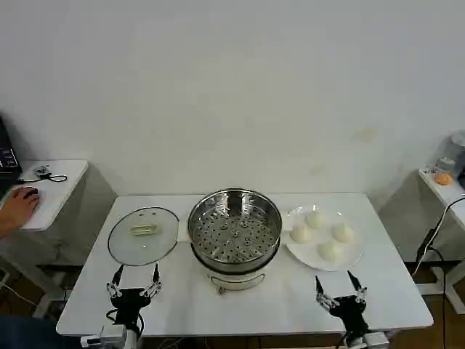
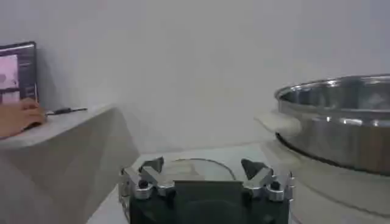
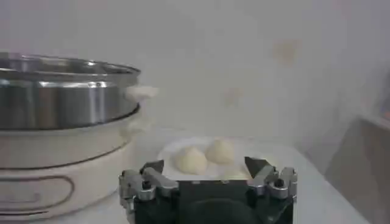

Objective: Take steamed baozi put them in steamer then cover it.

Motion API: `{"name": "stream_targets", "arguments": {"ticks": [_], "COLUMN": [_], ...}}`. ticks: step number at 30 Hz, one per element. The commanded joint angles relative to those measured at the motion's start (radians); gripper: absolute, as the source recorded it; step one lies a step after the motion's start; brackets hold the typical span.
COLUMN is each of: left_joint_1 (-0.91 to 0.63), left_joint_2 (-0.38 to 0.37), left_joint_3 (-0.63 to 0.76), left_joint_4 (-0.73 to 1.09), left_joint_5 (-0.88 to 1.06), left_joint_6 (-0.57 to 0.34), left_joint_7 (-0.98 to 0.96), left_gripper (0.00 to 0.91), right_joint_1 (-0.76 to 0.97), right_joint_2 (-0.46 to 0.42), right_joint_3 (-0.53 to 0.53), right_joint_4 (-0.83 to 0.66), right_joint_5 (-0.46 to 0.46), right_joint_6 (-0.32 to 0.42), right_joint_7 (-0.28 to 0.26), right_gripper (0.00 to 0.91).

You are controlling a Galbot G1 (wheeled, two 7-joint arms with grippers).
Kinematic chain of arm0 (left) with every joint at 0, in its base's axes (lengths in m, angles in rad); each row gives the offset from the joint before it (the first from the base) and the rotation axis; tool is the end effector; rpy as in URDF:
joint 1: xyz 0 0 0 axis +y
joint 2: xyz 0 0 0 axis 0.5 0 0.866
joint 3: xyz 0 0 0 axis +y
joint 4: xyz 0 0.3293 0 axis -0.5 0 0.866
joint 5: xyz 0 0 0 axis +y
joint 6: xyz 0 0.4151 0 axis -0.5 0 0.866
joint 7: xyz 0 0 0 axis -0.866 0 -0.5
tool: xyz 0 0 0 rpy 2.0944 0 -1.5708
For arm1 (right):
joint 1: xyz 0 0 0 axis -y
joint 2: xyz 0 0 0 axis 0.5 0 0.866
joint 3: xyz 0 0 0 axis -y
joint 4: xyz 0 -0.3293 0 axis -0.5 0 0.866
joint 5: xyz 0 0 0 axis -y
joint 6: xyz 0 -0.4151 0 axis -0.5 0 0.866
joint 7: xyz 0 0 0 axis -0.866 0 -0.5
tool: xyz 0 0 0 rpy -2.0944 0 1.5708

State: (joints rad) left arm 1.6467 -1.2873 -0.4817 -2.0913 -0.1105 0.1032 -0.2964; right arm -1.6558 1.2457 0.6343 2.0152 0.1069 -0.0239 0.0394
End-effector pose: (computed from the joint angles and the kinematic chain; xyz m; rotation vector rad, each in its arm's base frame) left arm 0.2281 0.0199 -0.3039 0.1781 -2.9511 -0.2153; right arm 0.2314 -0.0874 -0.3194 0.0276 -2.9546 0.3476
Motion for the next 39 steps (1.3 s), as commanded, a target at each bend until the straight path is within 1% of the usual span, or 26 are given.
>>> {"name": "stream_targets", "arguments": {"ticks": [1, 3, 4, 5, 7, 9, 10, 11, 12, 13, 16, 17, 18, 19, 20, 22, 23, 25, 26, 27, 28, 29, 30, 33, 36, 39], "left_joint_1": [-0.032, -0.034, -0.033, -0.032, -0.030, -0.029, -0.027, -0.025, -0.024, -0.021, -0.017, -0.014, -0.012, -0.010, -0.007, -0.001, 0.001, 0.006, 0.007, 0.009, 0.009, 0.011, 0.011, 0.010, 0.014, 0.017], "left_joint_2": [0.003, 0.001, 0.000, -0.001, -0.005, -0.010, -0.012, -0.014, -0.016, -0.019, -0.027, -0.029, -0.030, -0.030, -0.031, -0.031, -0.031, -0.031, -0.032, -0.030, -0.030, -0.031, -0.030, -0.028, -0.025, -0.026], "left_joint_3": [-0.032, -0.030, -0.029, -0.029, -0.029, -0.030, -0.030, -0.029, -0.029, -0.028, -0.029, -0.031, -0.033, -0.034, -0.036, -0.040, -0.043, -0.046, -0.048, -0.050, -0.050, -0.054, -0.055, -0.062, -0.071, -0.077], "left_joint_4": [-0.028, -0.019, -0.011, -0.009, 0.001, 0.004, 0.005, 0.005, 0.003, 0.000, -0.003, -0.004, -0.006, -0.006, -0.008, -0.014, -0.016, -0.018, -0.019, -0.021, -0.023, -0.026, -0.027, -0.030, -0.035, -0.032], "left_joint_5": [0.046, 0.070, 0.086, 0.088, 0.097, 0.103, 0.112, 0.124, 0.128, 0.135, 0.143, 0.145, 0.150, 0.154, 0.159, 0.167, 0.168, 0.171, 0.173, 0.177, 0.180, 0.181, 0.181, 0.181, 0.177, 0.176], "left_joint_6": [0.072, 0.047, 0.040, 0.034, 0.025, 0.022, 0.014, 0.008, 0.007, 0.005, -0.002, -0.005, -0.008, -0.010, -0.014, -0.018, -0.019, -0.023, -0.023, -0.023, -0.023, -0.025, -0.026, -0.032, -0.031, -0.031], "left_joint_7": [0.114, 0.114, 0.112, 0.111, 0.107, 0.108, 0.110, 0.111, 0.111, 0.111, 0.102, 0.102, 0.102, 0.101, 0.099, 0.100, 0.100, 0.097, 0.097, 0.097, 0.097, 0.096, 0.081, 0.041, 0.034, 0.040], "left_gripper": [0.907, 0.907, 0.907, 0.907, 0.907, 0.907, 0.907, 0.907, 0.907, 0.907, 0.907, 0.907, 0.907, 0.907, 0.907, 0.907, 0.907, 0.907, 0.907, 0.907, 0.907, 0.907, 0.907, 0.907, 0.907, 0.907], "right_joint_1": [0.152, 0.206, 0.248, 0.264, 0.333, 0.394, 0.449, 0.503, 0.533, 0.616, 0.824, 0.904, 0.988, 1.060, 1.101, 1.229, 1.279, 1.365, 1.394, 1.429, 1.456, 1.488, 1.502, 1.601, 1.645, 1.660], "right_joint_2": [-0.215, -0.291, -0.354, -0.385, -0.486, -0.568, -0.619, -0.660, -0.678, -0.712, -0.750, -0.754, -0.755, -0.750, -0.742, -0.721, -0.709, -0.686, -0.673, -0.655, -0.645, -0.630, -0.618, -0.550, -0.483, -0.419], "right_joint_3": [0.041, 0.051, 0.057, 0.057, 0.057, 0.045, 0.029, 0.001, -0.013, -0.051, -0.209, -0.293, -0.334, -0.420, -0.498, -0.617, -0.673, -0.769, -0.807, -0.851, -0.905, -0.941, -0.965, -1.079, -1.127, -1.150], "right_joint_4": [-0.024, -0.066, -0.103, -0.124, -0.170, -0.211, -0.239, -0.265, -0.276, -0.314, -0.413, -0.450, -0.488, -0.533, -0.568, -0.649, -0.683, -0.744, -0.761, -0.776, -0.790, -0.804, -0.817, -0.911, -1.009, -1.083], "right_joint_5": [-0.031, -0.045, -0.083, -0.100, -0.159, -0.213, -0.253, -0.280, -0.293, -0.332, -0.395, -0.419, -0.445, -0.481, -0.527, -0.568, -0.574, -0.597, -0.602, -0.599, -0.587, -0.582, -0.580, -0.547, -0.547, -0.552], "right_joint_6": [-0.150, -0.196, -0.227, -0.238, -0.276, -0.288, -0.290, -0.281, -0.275, -0.255, -0.203, -0.190, -0.163, -0.129, -0.099, -0.048, -0.029, 0.046, 0.056, 0.088, 0.097, 0.103, 0.107, 0.150, 0.175, 0.180], "right_joint_7": [0.010, -0.037, -0.091, -0.117, -0.228, -0.333, -0.443, -0.498, -0.527, -0.592, -0.678, -0.699, -0.724, -0.743, -0.769, -0.821, -0.843, -0.885, -0.901, -0.950, -0.974, -1.002, -1.011, -1.075, -1.098, -1.098], "right_gripper": [0.907, 0.907, 0.907, 0.907, 0.907, 0.907, 0.907, 0.907, 0.907, 0.907, 0.907, 0.907, 0.907, 0.907, 0.907, 0.907, 0.907, 0.907, 0.907, 0.907, 0.907, 0.907, 0.907, 0.907, 0.907, 0.907]}}
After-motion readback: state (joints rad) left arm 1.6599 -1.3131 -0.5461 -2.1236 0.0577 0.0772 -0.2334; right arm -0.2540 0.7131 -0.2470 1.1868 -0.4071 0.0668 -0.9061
